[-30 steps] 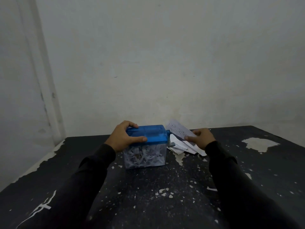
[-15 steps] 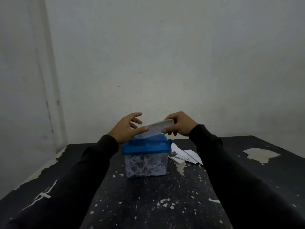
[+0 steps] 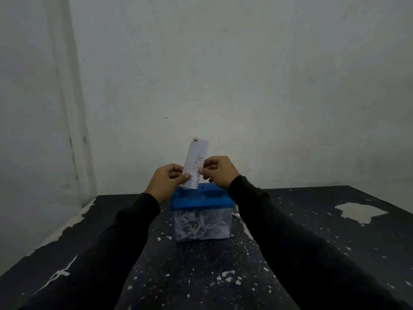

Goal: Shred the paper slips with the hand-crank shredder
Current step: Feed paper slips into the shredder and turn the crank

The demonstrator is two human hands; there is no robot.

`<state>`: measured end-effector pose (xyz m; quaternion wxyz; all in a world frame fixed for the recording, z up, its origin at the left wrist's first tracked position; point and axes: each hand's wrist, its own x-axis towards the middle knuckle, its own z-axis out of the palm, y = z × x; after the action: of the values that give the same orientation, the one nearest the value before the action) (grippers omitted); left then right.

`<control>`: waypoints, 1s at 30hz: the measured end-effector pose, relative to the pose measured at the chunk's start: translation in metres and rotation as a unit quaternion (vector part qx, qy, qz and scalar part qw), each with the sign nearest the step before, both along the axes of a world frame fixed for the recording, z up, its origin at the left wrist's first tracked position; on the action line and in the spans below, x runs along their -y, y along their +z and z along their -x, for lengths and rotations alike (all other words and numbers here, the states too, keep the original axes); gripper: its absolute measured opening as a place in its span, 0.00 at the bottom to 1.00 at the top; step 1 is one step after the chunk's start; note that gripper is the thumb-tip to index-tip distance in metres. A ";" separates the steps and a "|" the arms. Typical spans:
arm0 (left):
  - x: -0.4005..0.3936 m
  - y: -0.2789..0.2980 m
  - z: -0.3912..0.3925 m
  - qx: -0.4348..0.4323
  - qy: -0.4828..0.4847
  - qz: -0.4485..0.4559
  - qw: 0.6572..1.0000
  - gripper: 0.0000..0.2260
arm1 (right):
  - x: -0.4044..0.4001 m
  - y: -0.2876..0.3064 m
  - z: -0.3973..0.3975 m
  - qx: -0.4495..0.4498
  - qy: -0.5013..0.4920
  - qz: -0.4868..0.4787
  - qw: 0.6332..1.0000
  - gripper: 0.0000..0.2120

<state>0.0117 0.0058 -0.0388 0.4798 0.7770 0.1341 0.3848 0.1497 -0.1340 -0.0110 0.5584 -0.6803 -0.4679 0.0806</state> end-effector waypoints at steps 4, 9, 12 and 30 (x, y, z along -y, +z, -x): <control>-0.002 -0.005 0.002 0.006 -0.015 0.009 1.000 0.09 | -0.005 0.001 0.002 0.047 -0.020 -0.035 0.998 0.03; -0.001 -0.012 0.004 -0.017 -0.016 -0.031 0.999 0.08 | -0.006 -0.003 -0.003 0.108 -0.023 -0.032 0.993 0.05; 0.002 -0.012 0.004 -0.012 -0.010 -0.043 0.999 0.07 | -0.004 -0.005 -0.001 0.115 -0.010 -0.015 0.993 0.11; 0.002 -0.028 -0.006 0.008 0.040 -0.080 0.996 0.08 | 0.020 -0.019 -0.012 0.202 -0.120 0.121 0.964 0.21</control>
<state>0.0181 0.0042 -0.0666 0.4011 0.8039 0.1304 0.4195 0.1619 -0.1536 -0.0297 0.3710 -0.7963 -0.4726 -0.0702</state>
